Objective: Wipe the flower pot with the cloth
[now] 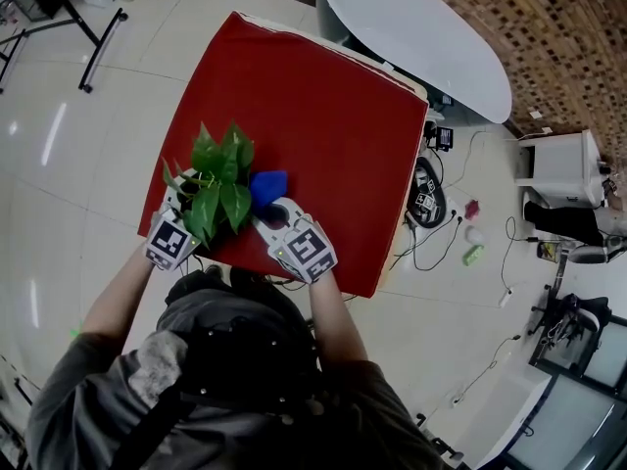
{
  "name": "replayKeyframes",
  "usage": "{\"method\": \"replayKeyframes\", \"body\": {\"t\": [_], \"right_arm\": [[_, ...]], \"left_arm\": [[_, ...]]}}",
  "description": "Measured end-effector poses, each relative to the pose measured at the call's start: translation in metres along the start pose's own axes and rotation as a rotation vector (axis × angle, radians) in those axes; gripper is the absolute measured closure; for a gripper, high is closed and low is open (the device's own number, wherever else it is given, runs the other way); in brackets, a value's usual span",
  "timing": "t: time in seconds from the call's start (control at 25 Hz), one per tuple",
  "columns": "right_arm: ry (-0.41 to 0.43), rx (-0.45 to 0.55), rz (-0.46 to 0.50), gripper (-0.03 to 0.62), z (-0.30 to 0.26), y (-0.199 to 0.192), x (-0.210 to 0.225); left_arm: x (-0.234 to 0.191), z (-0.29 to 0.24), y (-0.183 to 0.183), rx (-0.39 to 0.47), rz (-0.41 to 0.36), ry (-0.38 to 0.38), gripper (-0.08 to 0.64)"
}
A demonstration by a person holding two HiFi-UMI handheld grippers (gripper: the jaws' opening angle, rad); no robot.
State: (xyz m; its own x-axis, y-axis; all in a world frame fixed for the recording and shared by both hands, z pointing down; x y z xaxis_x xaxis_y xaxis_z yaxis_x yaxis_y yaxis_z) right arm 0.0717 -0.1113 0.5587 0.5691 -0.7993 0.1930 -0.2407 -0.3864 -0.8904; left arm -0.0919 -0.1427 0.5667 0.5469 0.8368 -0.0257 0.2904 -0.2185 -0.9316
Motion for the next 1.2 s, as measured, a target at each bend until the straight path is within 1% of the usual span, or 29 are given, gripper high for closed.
{"method": "replayKeyframes", "body": {"t": [0.08, 0.2, 0.36, 0.52, 0.64, 0.72, 0.84, 0.96, 1.2], "right_arm": [[0.012, -0.022, 0.011, 0.515, -0.001, 0.001, -0.009], [0.025, -0.029, 0.023, 0.515, -0.004, -0.002, -0.015], [0.012, -0.030, 0.014, 0.515, -0.001, -0.003, -0.016], [-0.013, -0.032, 0.004, 0.515, 0.001, -0.005, -0.017], [-0.017, -0.039, 0.012, 0.515, 0.001, -0.005, -0.021], [-0.014, -0.046, 0.025, 0.515, 0.001, -0.003, -0.024], [0.005, -0.055, 0.036, 0.515, 0.002, -0.002, -0.030], [0.035, -0.063, 0.045, 0.515, 0.000, -0.001, -0.041], [0.094, -0.073, 0.063, 0.515, 0.000, 0.001, -0.065]], "left_arm": [[-0.001, 0.000, 0.000, 0.000, 0.003, -0.004, 0.115], [-0.002, -0.001, -0.001, 0.001, 0.003, -0.016, 0.115], [0.000, -0.001, -0.001, -0.005, -0.010, -0.036, 0.110], [0.002, 0.011, -0.005, -0.044, -0.035, -0.036, 0.107], [0.003, 0.027, -0.012, -0.083, -0.038, -0.033, 0.107], [0.005, 0.039, -0.015, -0.100, -0.017, -0.019, 0.107], [0.009, 0.057, -0.021, -0.104, 0.029, 0.022, 0.107], [0.013, 0.072, -0.024, -0.103, 0.046, 0.069, 0.107], [0.019, 0.078, -0.013, -0.064, 0.073, 0.140, 0.107]]}}
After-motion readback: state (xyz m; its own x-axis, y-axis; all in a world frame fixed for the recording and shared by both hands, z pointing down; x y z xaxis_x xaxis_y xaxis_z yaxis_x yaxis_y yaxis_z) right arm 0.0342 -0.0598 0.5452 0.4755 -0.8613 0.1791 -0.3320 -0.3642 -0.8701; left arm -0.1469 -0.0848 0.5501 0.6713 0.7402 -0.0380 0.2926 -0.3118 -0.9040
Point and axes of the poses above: the fingertips, and each gripper's own axes: z backward along the fingers, x to its right, y out of its top, the point moved 8 cm from there along z, backward along the fingers, and after that the axes turned 2 degrees about z, right-handed, at the moved point
